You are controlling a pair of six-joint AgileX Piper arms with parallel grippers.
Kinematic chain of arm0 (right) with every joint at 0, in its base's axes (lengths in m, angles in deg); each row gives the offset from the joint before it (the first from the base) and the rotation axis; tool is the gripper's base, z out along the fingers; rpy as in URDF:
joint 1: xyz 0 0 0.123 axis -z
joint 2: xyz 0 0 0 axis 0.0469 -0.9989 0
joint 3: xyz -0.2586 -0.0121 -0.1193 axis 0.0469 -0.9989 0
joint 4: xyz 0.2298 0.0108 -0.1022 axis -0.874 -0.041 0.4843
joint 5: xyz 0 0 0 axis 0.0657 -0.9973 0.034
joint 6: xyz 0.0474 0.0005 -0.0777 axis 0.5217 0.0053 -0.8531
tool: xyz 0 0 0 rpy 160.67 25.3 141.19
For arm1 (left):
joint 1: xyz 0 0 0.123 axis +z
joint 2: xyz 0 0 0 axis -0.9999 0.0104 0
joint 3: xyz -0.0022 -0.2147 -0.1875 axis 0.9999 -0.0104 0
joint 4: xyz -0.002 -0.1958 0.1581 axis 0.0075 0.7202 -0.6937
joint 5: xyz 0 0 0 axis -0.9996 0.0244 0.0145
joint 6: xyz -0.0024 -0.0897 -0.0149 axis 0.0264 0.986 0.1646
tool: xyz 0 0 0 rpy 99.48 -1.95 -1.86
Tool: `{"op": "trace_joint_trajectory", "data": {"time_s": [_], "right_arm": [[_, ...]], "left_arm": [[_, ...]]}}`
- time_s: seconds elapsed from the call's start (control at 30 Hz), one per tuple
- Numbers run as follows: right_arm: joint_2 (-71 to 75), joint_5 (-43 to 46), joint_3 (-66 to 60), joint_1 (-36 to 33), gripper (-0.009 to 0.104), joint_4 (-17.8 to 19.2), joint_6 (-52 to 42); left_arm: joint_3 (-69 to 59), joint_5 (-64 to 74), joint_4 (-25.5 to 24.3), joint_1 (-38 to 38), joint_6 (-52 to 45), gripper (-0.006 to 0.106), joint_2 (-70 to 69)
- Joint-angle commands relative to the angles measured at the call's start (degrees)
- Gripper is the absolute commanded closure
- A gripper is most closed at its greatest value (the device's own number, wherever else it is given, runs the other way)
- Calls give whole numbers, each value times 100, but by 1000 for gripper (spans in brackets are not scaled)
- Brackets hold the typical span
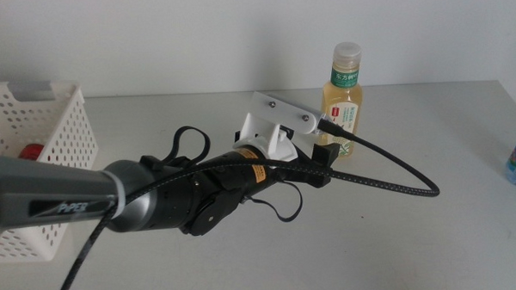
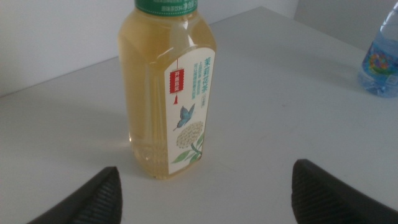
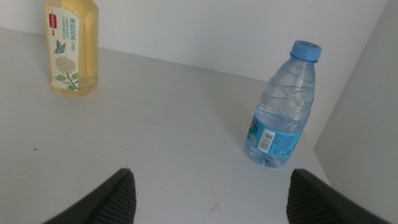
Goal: Use arms to grab the bottles and put them into the dustbin to the left of the table.
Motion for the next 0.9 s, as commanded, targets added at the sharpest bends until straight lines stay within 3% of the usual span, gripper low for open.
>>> {"op": "trace_joint_trajectory", "data": {"time_s": [0.0,0.4,0.87], "right_arm": [[124,408,56,30,33,13,-55],[124,408,56,30,33,13,-55],[124,408,56,30,33,13,-55]], "left_arm": [[491,-533,35,-34,79,7,15],[1997,-527,-129,-34,74,7,1148],[2711,-217,-276,95,61,7,1612]]}}
